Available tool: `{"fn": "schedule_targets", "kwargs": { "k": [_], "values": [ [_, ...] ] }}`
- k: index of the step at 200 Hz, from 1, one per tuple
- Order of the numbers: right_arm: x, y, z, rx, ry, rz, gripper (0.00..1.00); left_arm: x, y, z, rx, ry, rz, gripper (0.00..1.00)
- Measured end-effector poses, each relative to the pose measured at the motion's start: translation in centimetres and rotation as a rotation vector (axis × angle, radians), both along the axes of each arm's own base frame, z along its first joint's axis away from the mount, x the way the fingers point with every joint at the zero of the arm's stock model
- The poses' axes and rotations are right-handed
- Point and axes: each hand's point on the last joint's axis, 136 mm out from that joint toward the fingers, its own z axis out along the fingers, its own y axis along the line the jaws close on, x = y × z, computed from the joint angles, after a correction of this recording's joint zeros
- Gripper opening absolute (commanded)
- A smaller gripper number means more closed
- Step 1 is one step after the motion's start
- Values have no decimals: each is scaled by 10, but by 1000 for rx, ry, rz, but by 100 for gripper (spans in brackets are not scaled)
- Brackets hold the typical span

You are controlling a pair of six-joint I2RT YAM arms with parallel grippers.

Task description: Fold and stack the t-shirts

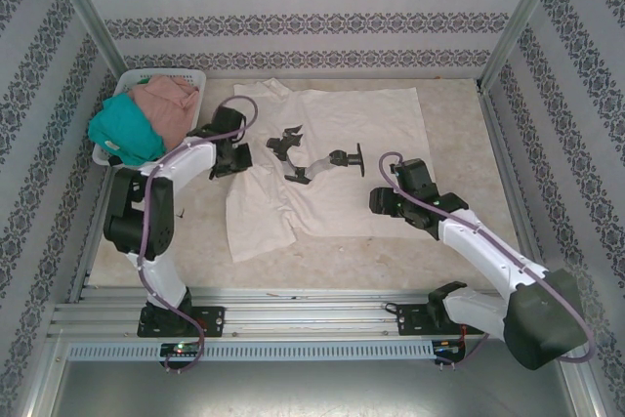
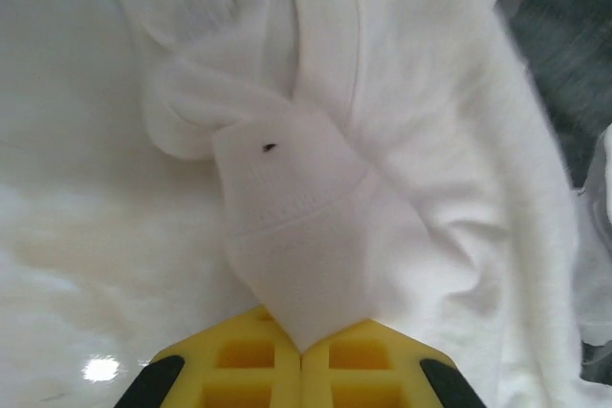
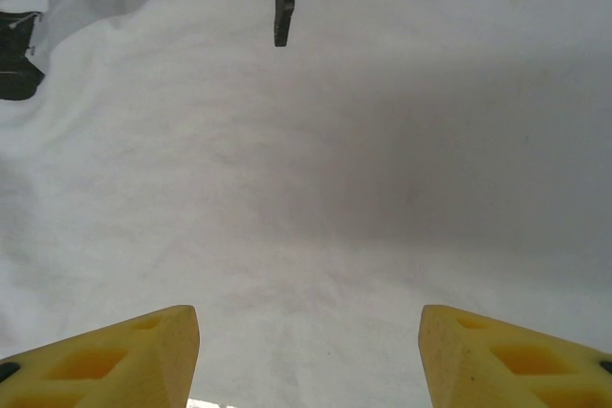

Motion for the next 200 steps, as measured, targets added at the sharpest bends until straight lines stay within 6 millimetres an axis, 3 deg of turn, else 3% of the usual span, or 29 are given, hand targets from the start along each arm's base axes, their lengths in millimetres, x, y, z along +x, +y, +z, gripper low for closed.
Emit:
{"fn": "schedule_targets", "kwargs": {
  "k": [14, 30, 38, 52, 73, 86, 102, 118, 140, 157, 170, 186, 200],
  "values": [
    [0, 0, 2, 0, -5, 3, 64, 3, 13, 32, 99, -32, -4, 16],
    [1, 0, 3, -3, -1, 2, 64, 4, 27, 57, 219, -45, -5, 38],
    [2, 0, 3, -9, 1, 0, 64, 3, 32, 60, 273, -30, -14, 49],
    [6, 0, 2, -20, 10, -5, 64, -1, 39, 49, 365, 37, -28, 61],
    [10, 3, -1, -41, 26, 0, 64, -19, 51, 5, 487, 198, -59, 71],
    [11, 7, -6, -61, 42, 13, 64, -37, 61, -19, 560, 307, -71, 74],
    [12, 13, -12, -89, 61, 30, 64, -55, 73, -28, 624, 378, -68, 81],
    [10, 14, -16, -111, 75, 36, 64, -68, 81, -20, 646, 374, -39, 82],
    [9, 3, -18, -141, 88, -10, 66, -92, 82, 6, 580, 280, 1, 82],
    [7, -23, -19, -143, 113, -131, 68, -117, 74, 24, 462, 171, 25, 83],
    [1, -50, -21, -149, 123, -250, 73, -134, 63, 24, 369, 122, 26, 83],
    [-14, -79, -25, -160, 134, -371, 82, -155, 49, 6, 275, 132, 12, 81],
    [-28, -98, -31, -153, 145, -464, 86, -171, 36, -24, 202, 191, -6, 78]
  ]
}}
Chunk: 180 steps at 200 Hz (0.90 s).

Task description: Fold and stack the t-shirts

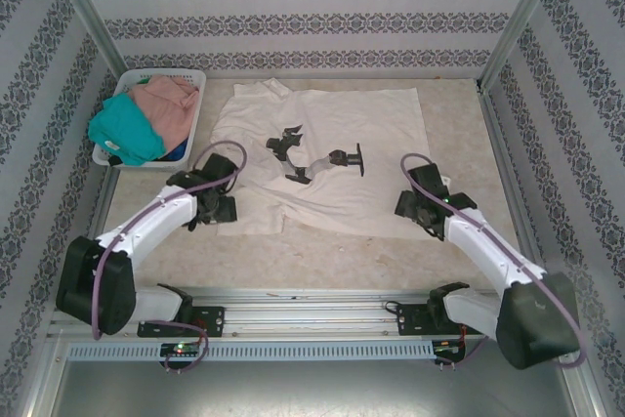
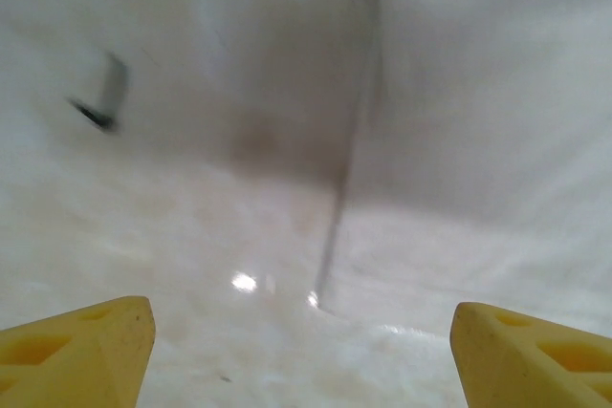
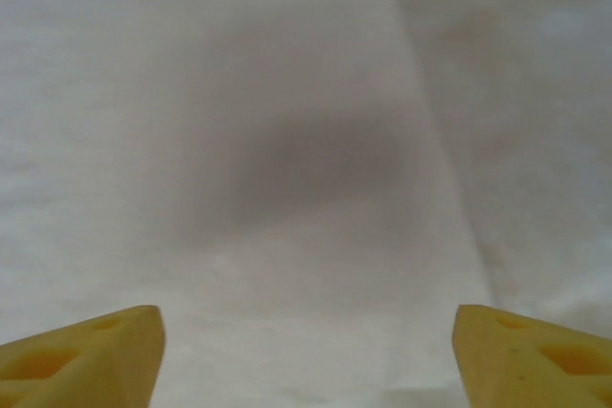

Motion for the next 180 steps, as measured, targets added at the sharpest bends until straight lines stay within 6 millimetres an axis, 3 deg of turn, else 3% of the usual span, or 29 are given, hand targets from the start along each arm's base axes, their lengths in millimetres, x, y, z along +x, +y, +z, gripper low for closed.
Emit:
{"fn": "schedule_targets", "kwargs": {
  "k": [17, 29, 40, 73, 97, 103, 109, 129, 151, 180],
  "values": [
    [-11, -17, -5, 12, 7, -93, 85, -16, -9, -32, -55, 82, 9, 73],
    [-14, -25, -9, 22, 13, -141, 84, -20, -15, -45, -88, 116, 15, 62],
    [-17, -28, -14, 37, 28, -165, 83, -16, -22, -47, -120, 111, 13, 54],
    [-20, -29, -33, 76, 84, -208, 78, -12, -25, -49, -134, 103, 26, 44],
    [-22, -24, -49, 95, 147, -200, 73, -9, -25, -48, -126, 109, 28, 47],
    [-22, -23, -52, 98, 160, -199, 67, -9, -25, -48, -124, 112, 27, 49],
    [-23, -22, -53, 103, 166, -194, 63, -9, -24, -48, -123, 111, 28, 52],
    [-20, -20, -52, 123, 152, -198, 60, -6, -26, -47, -131, 101, 28, 53],
    [-16, -17, -52, 140, 138, -202, 55, -1, -28, -47, -132, 91, 25, 31],
    [-13, -14, -56, 160, 144, -204, 36, 9, -29, -46, -125, 74, 2, 6]
  ]
}}
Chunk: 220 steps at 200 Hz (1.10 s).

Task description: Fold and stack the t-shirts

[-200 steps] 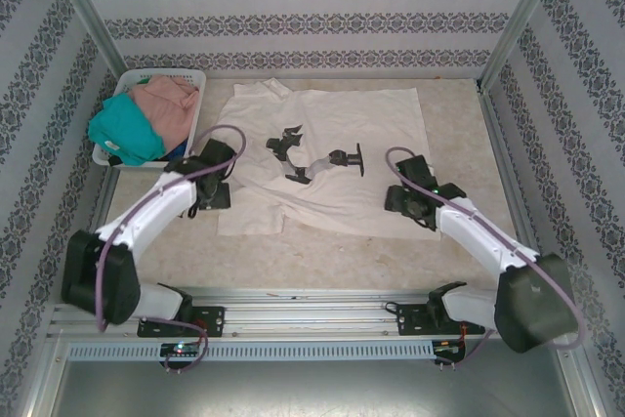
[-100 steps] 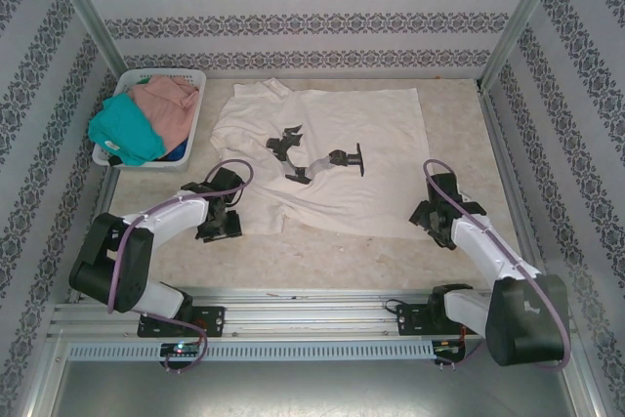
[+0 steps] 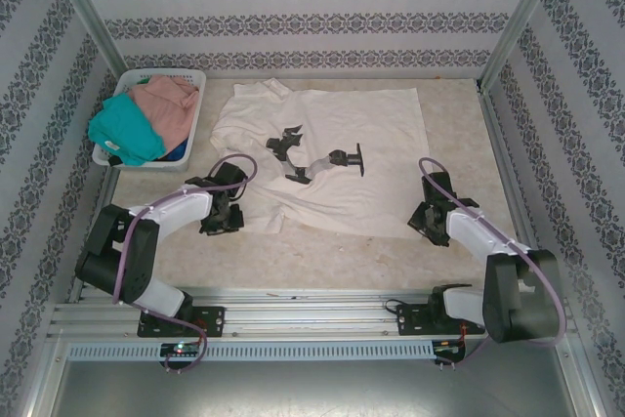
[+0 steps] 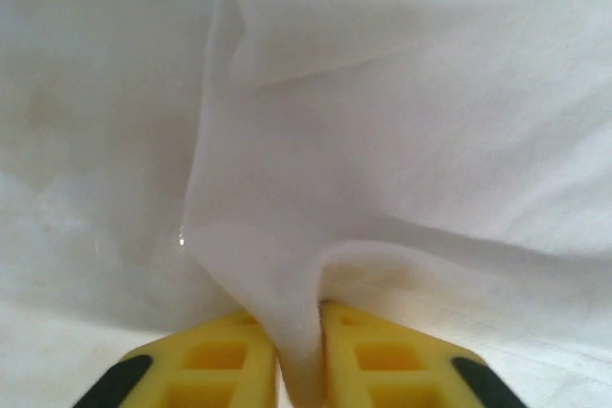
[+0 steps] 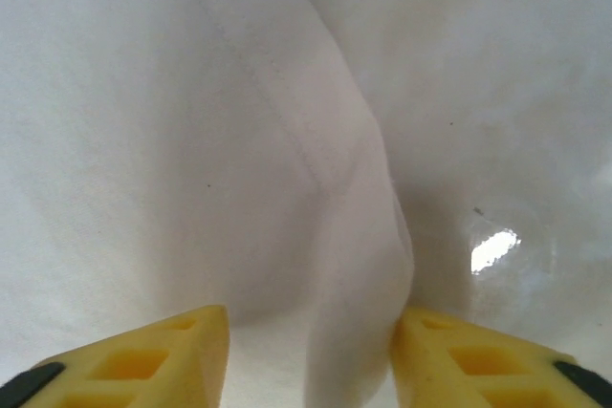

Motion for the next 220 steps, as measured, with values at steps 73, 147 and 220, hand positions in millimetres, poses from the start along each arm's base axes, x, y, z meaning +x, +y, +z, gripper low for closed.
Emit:
{"fn": "schedule_targets", "kwargs": {
  "k": [73, 147, 220],
  "values": [
    [3, -1, 39, -26, -103, 36, 0, 18, -17, 70, -153, -267, -19, 0],
    [7, 16, 91, -65, -205, 143, 4, -33, -5, 159, -315, -510, 71, 0],
    [-1, 4, 111, -90, -251, 135, 4, -51, -20, 138, -296, -388, 55, 0]
  ]
}}
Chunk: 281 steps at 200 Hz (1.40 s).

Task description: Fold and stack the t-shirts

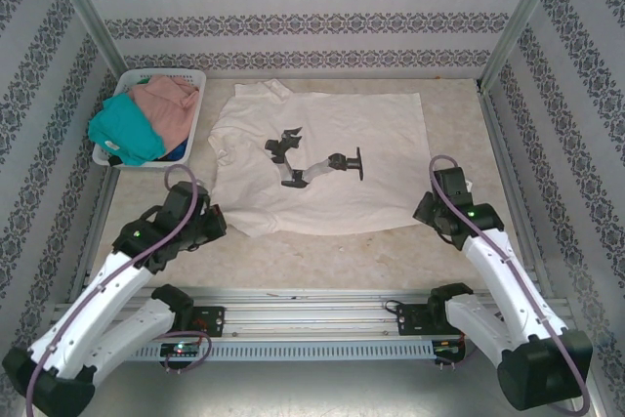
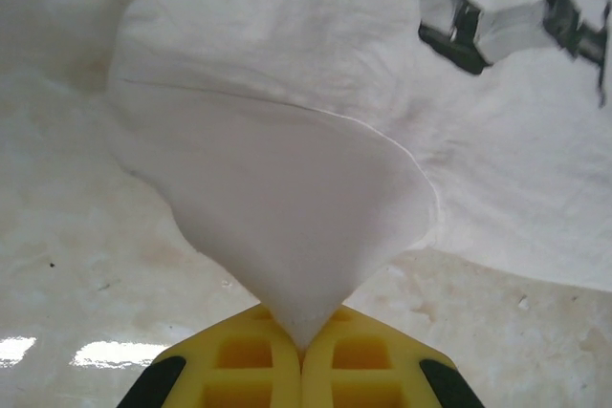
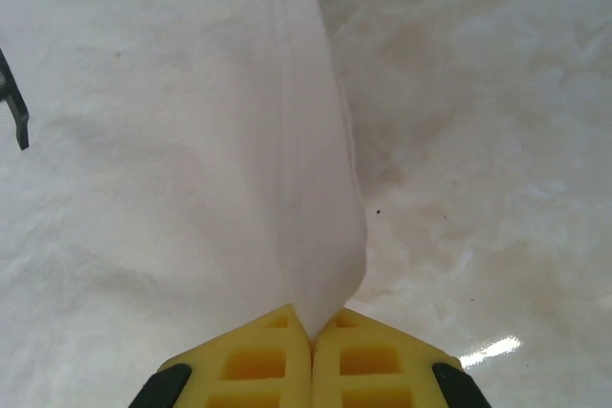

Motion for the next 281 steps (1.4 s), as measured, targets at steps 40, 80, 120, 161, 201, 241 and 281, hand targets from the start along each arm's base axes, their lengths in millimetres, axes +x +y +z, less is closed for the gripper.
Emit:
{"fn": "schedule_targets", "kwargs": {
  "k": [40, 80, 120, 161, 201, 241, 281],
  "values": [
    [8, -20, 10, -17, -19, -53, 5, 22, -41, -27, 27, 77, -92, 0],
    [13, -21, 4, -22, 5, -35, 5, 33, -56, -43, 7, 87, -102, 0],
    [15, -17, 5, -15, 4, -5, 5, 22, -33, -24, 41, 25, -53, 0],
    [13, -12, 24, 13, -60, 11, 5, -2, 4, 45, 13, -161, 24, 0],
    [9, 0, 37, 79, -106, 46, 5, -10, 14, 42, 62, -119, 32, 0],
    [6, 2, 36, 92, -111, 41, 9, -4, 20, 43, 162, -84, 28, 0],
    [14, -8, 1, 37, 40, 8, 11, 53, 0, 52, 291, -36, -24, 0]
  ]
}}
